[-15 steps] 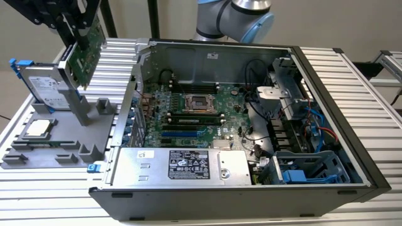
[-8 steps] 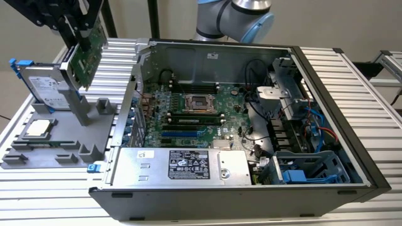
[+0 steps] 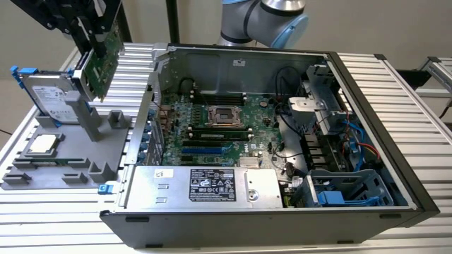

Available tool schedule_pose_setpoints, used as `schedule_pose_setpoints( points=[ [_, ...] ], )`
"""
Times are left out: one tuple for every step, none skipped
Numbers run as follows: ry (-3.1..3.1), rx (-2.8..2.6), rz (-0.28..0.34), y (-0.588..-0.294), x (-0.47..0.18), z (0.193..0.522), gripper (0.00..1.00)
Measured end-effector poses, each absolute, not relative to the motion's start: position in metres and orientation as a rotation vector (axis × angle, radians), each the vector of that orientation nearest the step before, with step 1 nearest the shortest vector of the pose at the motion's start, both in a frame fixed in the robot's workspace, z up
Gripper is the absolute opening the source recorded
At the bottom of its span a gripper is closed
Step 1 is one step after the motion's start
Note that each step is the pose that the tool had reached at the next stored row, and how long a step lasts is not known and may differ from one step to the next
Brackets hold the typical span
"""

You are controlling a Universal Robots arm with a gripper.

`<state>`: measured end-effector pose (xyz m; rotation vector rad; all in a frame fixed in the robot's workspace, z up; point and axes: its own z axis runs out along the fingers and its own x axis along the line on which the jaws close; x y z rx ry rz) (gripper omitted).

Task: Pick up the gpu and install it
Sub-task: 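Pick up the gpu and move the gpu toward the slot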

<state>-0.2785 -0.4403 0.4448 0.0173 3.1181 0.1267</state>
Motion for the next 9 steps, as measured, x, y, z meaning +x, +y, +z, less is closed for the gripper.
schedule_pose_setpoints(
  points=[
    [3.118,0.018,0.127,-0.4403,-0.2784,0.4448,0.0],
    [3.118,0.018,0.127,-0.4403,-0.2784,0.4448,0.0],
    [3.118,0.018,0.127,-0.4403,-0.2783,0.4448,0.0],
    [3.118,0.017,0.127,-0.4403,-0.2782,0.4448,0.0],
    [3.118,0.018,0.127,-0.4403,-0.2781,0.4448,0.0],
    [3.118,0.018,0.127,-0.4403,-0.2778,0.4448,0.0],
    [3.118,0.017,0.127,-0.4402,-0.2773,0.4448,0.0],
    [3.118,0.017,0.127,-0.44,-0.2768,0.4448,0.0],
    [3.118,0.017,0.127,-0.4399,-0.2762,0.4448,0.0]
  ],
)
